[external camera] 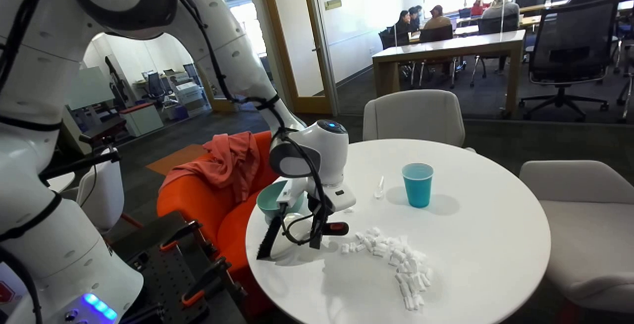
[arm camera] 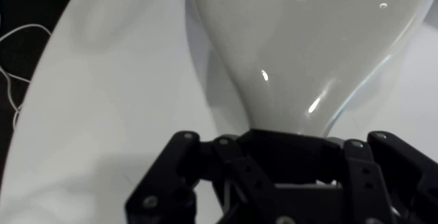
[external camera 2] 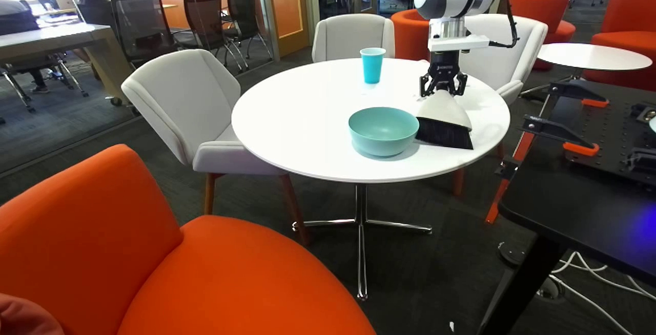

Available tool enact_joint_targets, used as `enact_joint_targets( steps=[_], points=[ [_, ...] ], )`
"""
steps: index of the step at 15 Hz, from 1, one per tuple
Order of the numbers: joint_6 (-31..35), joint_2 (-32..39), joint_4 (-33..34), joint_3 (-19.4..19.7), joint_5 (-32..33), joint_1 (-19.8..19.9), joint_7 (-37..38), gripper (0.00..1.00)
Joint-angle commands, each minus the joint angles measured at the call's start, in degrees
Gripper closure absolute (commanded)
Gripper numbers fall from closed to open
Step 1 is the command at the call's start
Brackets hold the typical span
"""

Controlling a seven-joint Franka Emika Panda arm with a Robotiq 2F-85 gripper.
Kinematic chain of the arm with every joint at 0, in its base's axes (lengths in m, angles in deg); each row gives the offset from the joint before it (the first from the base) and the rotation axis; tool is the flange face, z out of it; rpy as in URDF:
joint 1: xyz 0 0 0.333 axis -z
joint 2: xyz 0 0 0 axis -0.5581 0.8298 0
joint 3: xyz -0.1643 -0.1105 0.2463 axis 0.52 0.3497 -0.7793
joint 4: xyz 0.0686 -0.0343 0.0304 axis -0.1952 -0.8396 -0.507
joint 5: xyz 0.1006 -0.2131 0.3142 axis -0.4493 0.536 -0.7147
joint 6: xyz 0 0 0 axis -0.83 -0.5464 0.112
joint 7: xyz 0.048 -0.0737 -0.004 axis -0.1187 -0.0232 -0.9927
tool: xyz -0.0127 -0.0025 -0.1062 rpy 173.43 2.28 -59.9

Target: Move the broom to the right

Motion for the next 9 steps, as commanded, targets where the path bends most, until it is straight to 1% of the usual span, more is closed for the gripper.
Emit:
enact_joint_targets(
  steps=[1,4,6,9],
  points=[
    [-5.2,-6.7,-2.2,3.8,3.6,-2.1,2.2,1.0],
    [-10.3,-8.6,-0.5,6.5,6.9,-2.9,3.9,1.0],
    [-13.8,-9.2,1.5,7.8,8.3,-2.6,5.5,1.0],
    [-18.0,-8.6,5.6,8.8,7.5,-1.0,7.4,1.0]
  ],
)
